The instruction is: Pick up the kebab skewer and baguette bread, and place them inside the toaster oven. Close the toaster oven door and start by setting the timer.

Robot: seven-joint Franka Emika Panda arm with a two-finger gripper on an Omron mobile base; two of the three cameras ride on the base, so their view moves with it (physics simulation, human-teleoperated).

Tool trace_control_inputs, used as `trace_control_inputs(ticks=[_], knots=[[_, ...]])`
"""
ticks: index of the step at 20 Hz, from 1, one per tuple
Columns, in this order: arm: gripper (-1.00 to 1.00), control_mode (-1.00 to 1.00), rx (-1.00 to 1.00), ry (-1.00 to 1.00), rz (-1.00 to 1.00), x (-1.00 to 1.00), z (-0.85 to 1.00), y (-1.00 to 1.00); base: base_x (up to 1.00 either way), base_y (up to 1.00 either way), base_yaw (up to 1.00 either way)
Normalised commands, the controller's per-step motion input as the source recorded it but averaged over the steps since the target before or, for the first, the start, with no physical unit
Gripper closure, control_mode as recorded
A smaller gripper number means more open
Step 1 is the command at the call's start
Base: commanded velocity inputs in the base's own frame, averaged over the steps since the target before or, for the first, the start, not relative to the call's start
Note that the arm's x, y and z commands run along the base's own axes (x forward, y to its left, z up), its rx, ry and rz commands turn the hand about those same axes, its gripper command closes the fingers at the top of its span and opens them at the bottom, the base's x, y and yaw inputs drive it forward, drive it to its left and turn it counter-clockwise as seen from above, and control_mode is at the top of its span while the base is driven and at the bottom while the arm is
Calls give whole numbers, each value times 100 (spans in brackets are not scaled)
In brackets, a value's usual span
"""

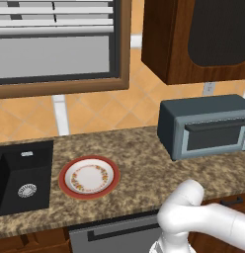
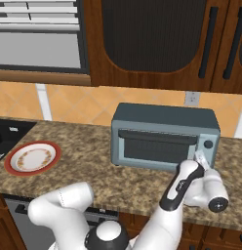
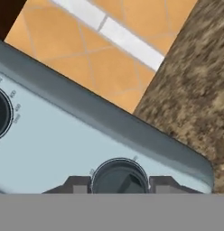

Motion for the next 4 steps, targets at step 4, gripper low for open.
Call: trace_control_inputs(ticks=[4], knots=[[100,-100,17,4,-16,0,0,16,0,0,0]])
